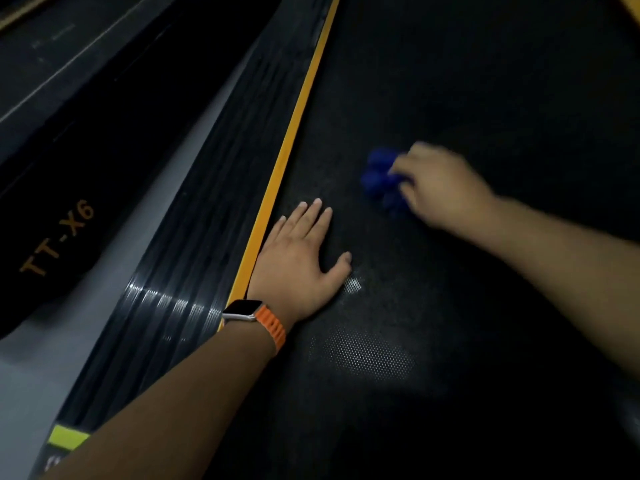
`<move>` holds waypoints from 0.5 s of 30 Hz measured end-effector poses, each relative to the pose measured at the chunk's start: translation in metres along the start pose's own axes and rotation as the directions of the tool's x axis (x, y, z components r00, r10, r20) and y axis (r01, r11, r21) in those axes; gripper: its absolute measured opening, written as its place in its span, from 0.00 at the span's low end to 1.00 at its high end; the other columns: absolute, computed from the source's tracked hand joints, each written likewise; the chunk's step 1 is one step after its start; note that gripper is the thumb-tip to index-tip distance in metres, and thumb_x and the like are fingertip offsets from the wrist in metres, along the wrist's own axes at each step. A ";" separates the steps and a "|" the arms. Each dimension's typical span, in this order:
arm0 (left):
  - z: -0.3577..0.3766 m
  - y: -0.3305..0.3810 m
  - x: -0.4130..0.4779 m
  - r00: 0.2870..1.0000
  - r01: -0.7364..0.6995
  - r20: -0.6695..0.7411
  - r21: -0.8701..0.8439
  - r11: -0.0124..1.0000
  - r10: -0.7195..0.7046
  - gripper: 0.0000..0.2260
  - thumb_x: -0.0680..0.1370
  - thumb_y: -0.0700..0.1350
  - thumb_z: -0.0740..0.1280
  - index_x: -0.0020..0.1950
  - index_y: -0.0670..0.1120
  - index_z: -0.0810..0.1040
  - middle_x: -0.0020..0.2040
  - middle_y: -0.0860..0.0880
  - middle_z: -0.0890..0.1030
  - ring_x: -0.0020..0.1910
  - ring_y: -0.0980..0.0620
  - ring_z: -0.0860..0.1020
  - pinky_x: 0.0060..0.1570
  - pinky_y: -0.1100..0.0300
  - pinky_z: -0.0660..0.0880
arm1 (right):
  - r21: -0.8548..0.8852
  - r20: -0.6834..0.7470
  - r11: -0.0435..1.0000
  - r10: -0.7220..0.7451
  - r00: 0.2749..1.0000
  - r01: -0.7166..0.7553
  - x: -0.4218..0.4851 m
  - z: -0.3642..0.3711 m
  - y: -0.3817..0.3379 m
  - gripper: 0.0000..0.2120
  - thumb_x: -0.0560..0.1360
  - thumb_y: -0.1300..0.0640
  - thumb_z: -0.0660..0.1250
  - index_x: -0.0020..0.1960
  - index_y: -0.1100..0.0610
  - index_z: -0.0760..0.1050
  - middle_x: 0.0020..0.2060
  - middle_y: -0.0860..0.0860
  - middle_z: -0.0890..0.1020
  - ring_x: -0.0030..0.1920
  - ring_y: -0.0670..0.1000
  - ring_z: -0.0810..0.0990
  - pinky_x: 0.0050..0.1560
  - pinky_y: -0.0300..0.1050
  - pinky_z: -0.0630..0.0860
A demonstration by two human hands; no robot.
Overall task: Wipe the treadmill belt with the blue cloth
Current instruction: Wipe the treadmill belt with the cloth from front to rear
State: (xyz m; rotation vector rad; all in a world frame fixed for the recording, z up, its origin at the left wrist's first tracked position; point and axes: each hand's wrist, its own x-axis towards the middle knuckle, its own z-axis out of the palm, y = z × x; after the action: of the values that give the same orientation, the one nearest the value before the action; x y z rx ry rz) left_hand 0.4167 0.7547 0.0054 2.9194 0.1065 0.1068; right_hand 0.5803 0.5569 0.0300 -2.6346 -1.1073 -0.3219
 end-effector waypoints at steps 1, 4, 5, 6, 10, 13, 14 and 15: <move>0.000 0.000 0.000 1.000 0.004 -0.004 -0.002 1.000 -0.004 0.37 0.79 0.67 0.52 0.84 0.51 0.56 0.84 0.53 0.53 0.83 0.54 0.49 0.81 0.55 0.45 | -0.019 -0.013 0.994 0.107 0.994 -0.107 0.018 0.002 0.015 0.08 0.76 0.58 0.65 0.54 0.55 0.77 0.50 0.56 0.75 0.49 0.60 0.77 0.47 0.52 0.75; 0.001 0.000 0.001 1.000 0.004 -0.007 0.001 1.000 -0.004 0.37 0.78 0.67 0.52 0.84 0.51 0.57 0.84 0.53 0.54 0.83 0.54 0.50 0.81 0.55 0.44 | -0.028 -0.046 0.968 0.247 0.968 -0.248 0.023 0.010 0.007 0.07 0.76 0.59 0.64 0.54 0.57 0.75 0.52 0.57 0.75 0.49 0.60 0.77 0.47 0.52 0.75; 0.001 -0.001 0.002 1.000 0.003 -0.006 0.002 1.000 -0.003 0.37 0.78 0.67 0.53 0.84 0.51 0.57 0.84 0.52 0.54 0.83 0.53 0.50 0.81 0.55 0.44 | -0.010 -0.055 0.977 0.212 0.976 -0.213 0.008 0.009 -0.007 0.07 0.75 0.59 0.63 0.52 0.57 0.75 0.51 0.58 0.75 0.48 0.61 0.77 0.47 0.54 0.75; 0.002 -0.002 0.001 1.000 0.002 -0.006 0.003 1.000 -0.002 0.37 0.78 0.67 0.53 0.84 0.51 0.58 0.84 0.52 0.55 0.83 0.53 0.51 0.81 0.55 0.45 | 0.038 -0.051 0.987 0.156 0.986 -0.154 -0.014 0.007 -0.023 0.08 0.74 0.58 0.62 0.51 0.57 0.75 0.49 0.57 0.75 0.48 0.62 0.78 0.47 0.54 0.76; 0.003 -0.004 0.000 1.000 -0.004 -0.004 -0.011 1.000 0.004 0.38 0.77 0.69 0.51 0.83 0.50 0.60 0.84 0.50 0.57 0.83 0.52 0.53 0.81 0.53 0.49 | 0.228 0.104 0.970 -0.109 0.989 0.083 -0.097 -0.013 -0.069 0.11 0.73 0.53 0.61 0.52 0.54 0.77 0.46 0.52 0.76 0.45 0.56 0.78 0.45 0.50 0.77; 0.001 -0.001 0.001 1.000 -0.001 -0.002 -0.002 1.000 0.001 0.38 0.78 0.68 0.51 0.83 0.50 0.60 0.84 0.50 0.57 0.83 0.51 0.53 0.81 0.52 0.49 | 0.106 0.041 0.990 -0.092 0.995 0.087 -0.064 -0.007 -0.043 0.11 0.73 0.54 0.62 0.53 0.54 0.78 0.47 0.55 0.76 0.47 0.60 0.77 0.47 0.52 0.76; 0.001 0.000 0.001 1.000 0.003 -0.001 0.006 1.000 -0.003 0.37 0.78 0.67 0.52 0.83 0.50 0.60 0.84 0.50 0.57 0.83 0.51 0.53 0.81 0.52 0.49 | 0.051 0.010 0.998 -0.022 1.000 0.021 -0.043 -0.002 -0.030 0.10 0.74 0.56 0.63 0.54 0.54 0.78 0.48 0.57 0.76 0.48 0.62 0.77 0.48 0.53 0.76; 0.001 0.001 0.001 1.000 0.010 -0.003 0.016 1.000 -0.010 0.37 0.78 0.67 0.52 0.83 0.50 0.60 0.84 0.50 0.57 0.83 0.51 0.53 0.81 0.52 0.49 | 0.013 0.009 0.999 0.049 0.999 -0.049 -0.024 0.000 -0.023 0.09 0.75 0.57 0.64 0.54 0.55 0.77 0.50 0.57 0.75 0.50 0.62 0.76 0.49 0.53 0.75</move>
State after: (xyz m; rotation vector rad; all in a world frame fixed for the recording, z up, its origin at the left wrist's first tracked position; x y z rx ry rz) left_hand 0.4178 0.7541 0.0048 2.9347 0.1235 0.1090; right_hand 0.5475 0.5569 0.0263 -2.6492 -1.0422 -0.2932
